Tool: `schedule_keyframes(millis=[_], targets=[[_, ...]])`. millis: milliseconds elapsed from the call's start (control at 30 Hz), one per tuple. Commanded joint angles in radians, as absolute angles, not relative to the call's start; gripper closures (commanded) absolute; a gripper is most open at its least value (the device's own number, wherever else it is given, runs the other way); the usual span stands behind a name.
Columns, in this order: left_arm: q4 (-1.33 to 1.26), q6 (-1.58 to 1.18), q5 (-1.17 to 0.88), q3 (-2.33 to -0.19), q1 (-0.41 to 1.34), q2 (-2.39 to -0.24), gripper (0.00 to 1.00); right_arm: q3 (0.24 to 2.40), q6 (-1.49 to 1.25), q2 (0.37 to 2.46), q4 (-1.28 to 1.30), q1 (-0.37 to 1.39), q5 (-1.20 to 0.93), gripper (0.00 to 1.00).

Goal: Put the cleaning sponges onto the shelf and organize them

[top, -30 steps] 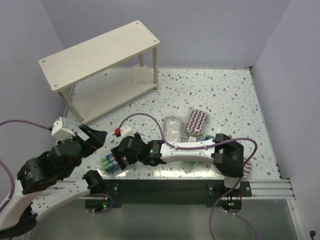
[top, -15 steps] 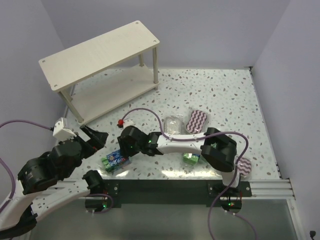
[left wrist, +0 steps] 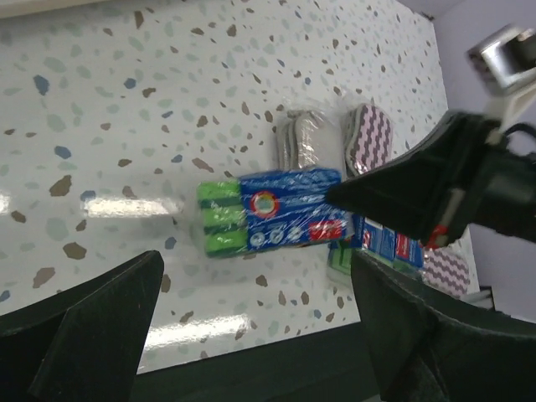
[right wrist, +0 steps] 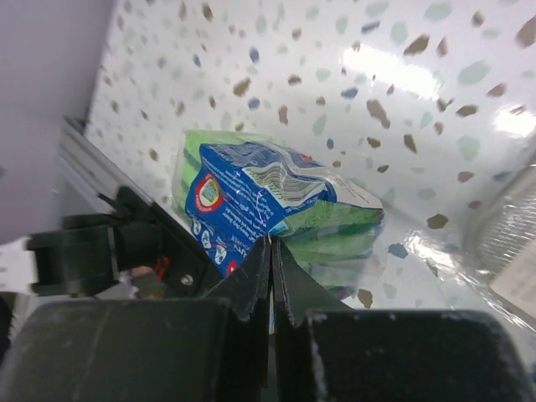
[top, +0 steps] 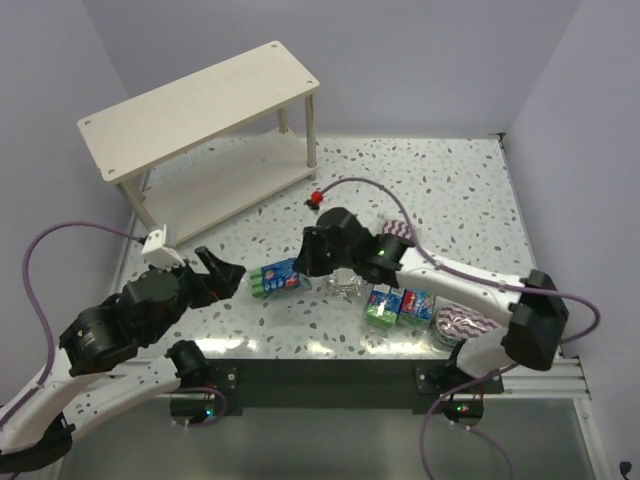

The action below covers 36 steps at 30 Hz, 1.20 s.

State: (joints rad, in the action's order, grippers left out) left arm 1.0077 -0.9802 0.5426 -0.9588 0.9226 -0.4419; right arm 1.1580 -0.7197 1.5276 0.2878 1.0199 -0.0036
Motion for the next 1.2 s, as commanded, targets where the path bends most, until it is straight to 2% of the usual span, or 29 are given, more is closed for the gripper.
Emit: schedule_keyframes(millis=[0, 200, 367, 600, 867, 1000, 1167], targets=[[0.798, -0.841, 0.363, -0.910, 0.919, -0.535, 0.00, 1.169, -0.738, 1.317, 0.400, 0.973, -0.032, 1.00], [0.568, -0.677, 0.149, -0.833, 0.920, -0.670, 0.00, 1.216, -0.788, 1.207, 0.619, 0.870, -0.037, 1.00], [0.471, -0.552, 0.135, -0.822, 0.928, -0.706, 0.00, 1.249, -0.836, 1.175, 0.727, 0.773, -0.141, 1.00], [0.370, -0.373, 0.173, -0.770, 0.994, -0.719, 0.00, 1.236, -0.908, 1.154, 0.709, 0.620, -0.426, 1.00], [0.243, -0.273, 0.256, -0.675, 1.058, -0.678, 0.05, 1.157, -1.006, 1.121, 0.594, 0.491, -0.653, 1.00], [0.213, -0.241, 0.278, -0.667, 1.058, -0.660, 0.11, 1.146, -1.028, 1.121, 0.577, 0.472, -0.706, 1.00], [0.167, -0.221, 0.217, -0.680, 1.058, -0.689, 0.28, 1.146, -1.028, 1.129, 0.584, 0.471, -0.724, 1.00]])
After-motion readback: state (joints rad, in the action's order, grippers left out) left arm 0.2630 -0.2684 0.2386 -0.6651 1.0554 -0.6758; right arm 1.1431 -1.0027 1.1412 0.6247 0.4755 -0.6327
